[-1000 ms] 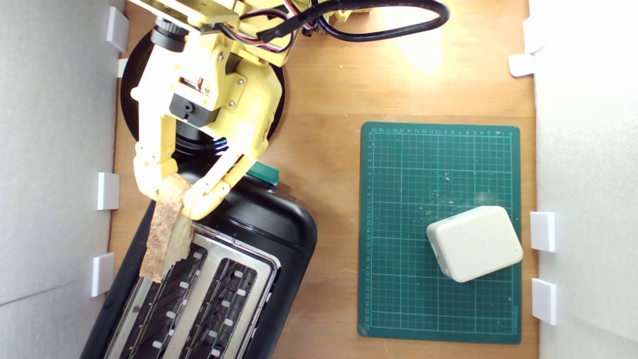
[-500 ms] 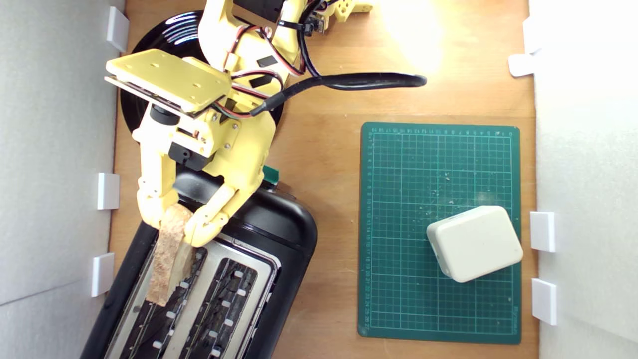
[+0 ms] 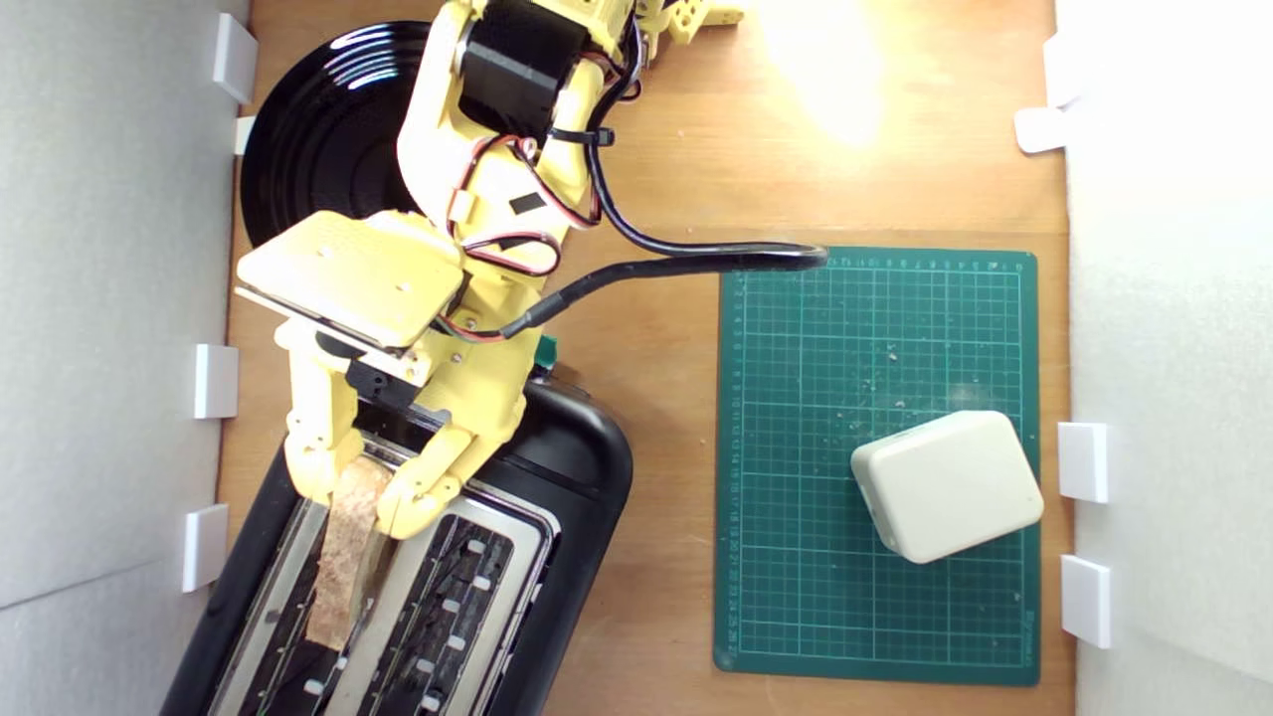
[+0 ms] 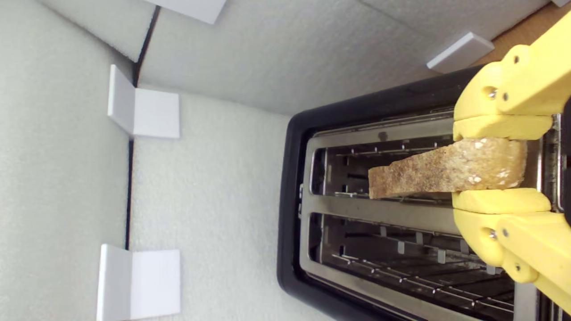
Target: Pick bread and place in toaster
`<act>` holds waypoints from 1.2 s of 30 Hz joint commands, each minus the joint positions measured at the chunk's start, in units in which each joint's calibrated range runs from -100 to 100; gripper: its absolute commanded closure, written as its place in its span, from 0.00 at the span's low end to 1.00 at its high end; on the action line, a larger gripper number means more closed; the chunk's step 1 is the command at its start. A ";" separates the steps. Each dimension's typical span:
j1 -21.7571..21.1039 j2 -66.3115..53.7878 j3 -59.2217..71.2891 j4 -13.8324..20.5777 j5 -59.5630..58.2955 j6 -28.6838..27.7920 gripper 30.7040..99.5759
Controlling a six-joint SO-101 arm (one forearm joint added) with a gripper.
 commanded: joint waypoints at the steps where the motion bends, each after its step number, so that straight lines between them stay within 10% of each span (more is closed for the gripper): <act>1: -0.48 0.25 0.40 -0.69 0.36 -0.04 0.64; 22: 2.02 5.08 0.40 -0.87 -2.37 -0.88 0.63; 36: 1.29 4.66 0.40 -0.87 -2.37 -0.72 0.28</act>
